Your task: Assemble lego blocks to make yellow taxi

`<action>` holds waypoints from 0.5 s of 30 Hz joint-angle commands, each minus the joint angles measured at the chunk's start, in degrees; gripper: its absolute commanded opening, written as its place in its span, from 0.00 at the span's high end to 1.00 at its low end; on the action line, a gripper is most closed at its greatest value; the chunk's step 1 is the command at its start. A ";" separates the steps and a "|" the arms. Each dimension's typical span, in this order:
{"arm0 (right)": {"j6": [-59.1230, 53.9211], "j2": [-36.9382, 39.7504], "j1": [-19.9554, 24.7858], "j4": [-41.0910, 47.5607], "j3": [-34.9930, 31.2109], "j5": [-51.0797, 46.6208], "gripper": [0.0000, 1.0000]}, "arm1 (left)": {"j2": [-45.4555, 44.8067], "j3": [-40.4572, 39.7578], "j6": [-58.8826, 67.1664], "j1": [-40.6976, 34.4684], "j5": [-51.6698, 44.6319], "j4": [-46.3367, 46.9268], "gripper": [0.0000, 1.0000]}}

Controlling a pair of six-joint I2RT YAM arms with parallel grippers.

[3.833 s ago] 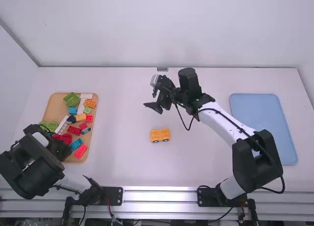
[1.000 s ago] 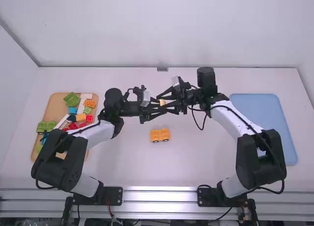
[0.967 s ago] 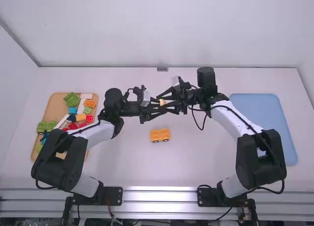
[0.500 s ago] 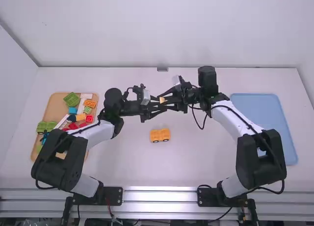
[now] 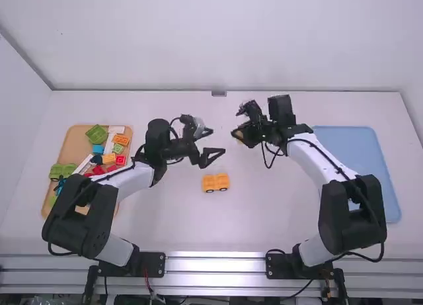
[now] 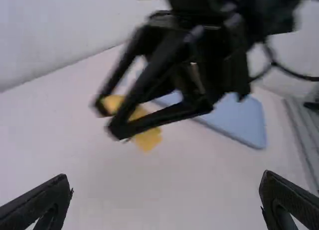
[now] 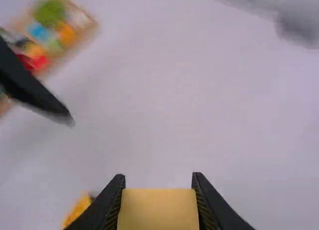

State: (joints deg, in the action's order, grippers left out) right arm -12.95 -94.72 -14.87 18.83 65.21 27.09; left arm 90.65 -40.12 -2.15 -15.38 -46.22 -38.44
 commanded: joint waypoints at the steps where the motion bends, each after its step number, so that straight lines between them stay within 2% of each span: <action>1: 1.51 0.15 -1.90 7.58 6.71 -17.97 0.88 | -0.33 -0.76 0.22 0.00 14.47 1.68 0.01; 4: 1.64 -1.86 -5.09 15.47 9.70 -19.78 0.88 | -0.33 -0.87 2.97 0.07 22.23 2.89 0.01; 7: 5.95 -5.33 -6.97 16.61 9.75 -22.71 0.89 | -0.57 -0.87 6.69 0.92 26.62 2.93 0.01; 15: 21.94 -14.08 -8.87 25.66 9.73 -23.76 0.89 | -1.42 -0.85 6.10 4.50 27.69 2.01 0.01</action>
State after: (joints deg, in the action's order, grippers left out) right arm 2.35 -107.59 -23.46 44.03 74.87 4.69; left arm 90.63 -40.14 3.05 -11.66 -20.05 -35.97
